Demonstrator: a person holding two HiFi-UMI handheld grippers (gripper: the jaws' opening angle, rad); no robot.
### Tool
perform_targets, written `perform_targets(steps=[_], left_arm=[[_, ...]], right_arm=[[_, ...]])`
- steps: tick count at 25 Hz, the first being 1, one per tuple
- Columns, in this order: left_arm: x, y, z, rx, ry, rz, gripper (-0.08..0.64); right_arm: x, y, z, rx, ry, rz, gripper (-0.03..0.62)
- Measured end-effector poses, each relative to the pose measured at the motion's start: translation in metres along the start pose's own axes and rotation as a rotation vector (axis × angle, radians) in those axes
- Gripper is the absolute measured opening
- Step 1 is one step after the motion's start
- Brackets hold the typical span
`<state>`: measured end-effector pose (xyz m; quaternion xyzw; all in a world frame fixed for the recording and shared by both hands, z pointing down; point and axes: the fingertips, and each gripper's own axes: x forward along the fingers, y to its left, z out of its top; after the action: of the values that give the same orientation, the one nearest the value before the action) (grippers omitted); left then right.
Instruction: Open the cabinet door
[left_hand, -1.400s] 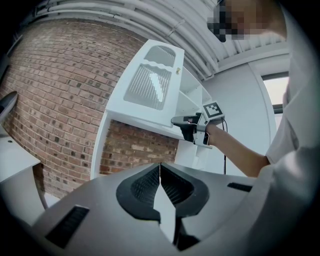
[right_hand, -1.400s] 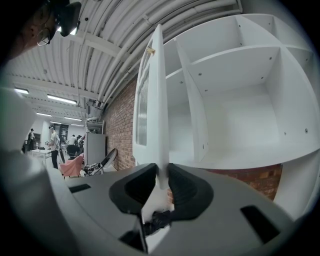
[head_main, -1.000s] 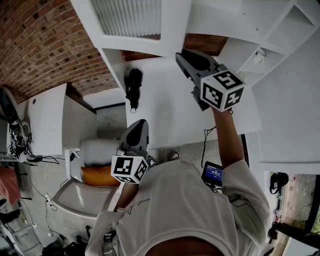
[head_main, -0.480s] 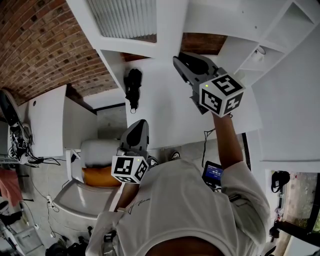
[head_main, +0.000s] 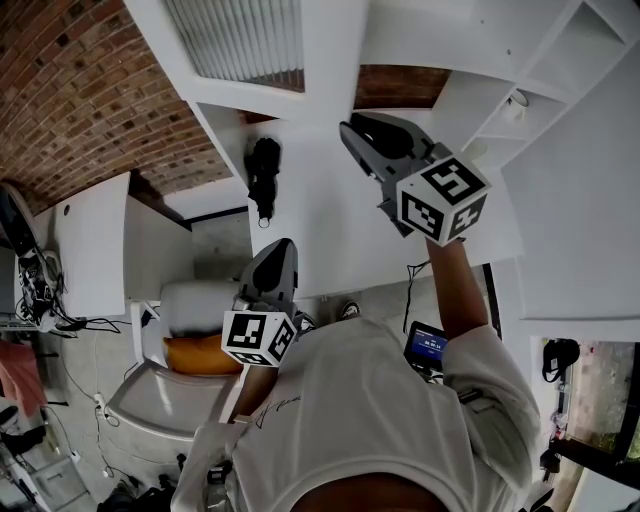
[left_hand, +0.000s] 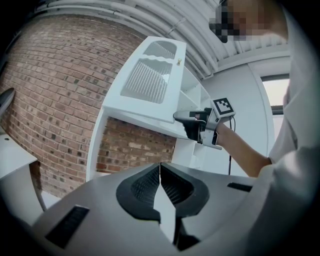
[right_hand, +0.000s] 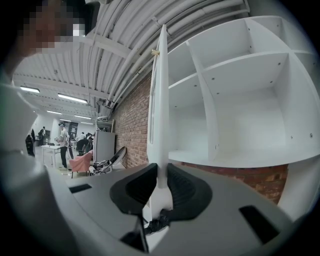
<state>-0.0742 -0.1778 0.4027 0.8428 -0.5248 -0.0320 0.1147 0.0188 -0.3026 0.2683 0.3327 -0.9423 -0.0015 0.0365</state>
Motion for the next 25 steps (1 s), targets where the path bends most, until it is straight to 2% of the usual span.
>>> perform_targets(steps=[25], left_arm=[[-0.001, -0.009, -0.003, 0.009, 0.010, -0.017, 0.017]], right_arm=[[-0.012, 0.045, 0.001, -0.039, 0.014, 0.126, 0.064]])
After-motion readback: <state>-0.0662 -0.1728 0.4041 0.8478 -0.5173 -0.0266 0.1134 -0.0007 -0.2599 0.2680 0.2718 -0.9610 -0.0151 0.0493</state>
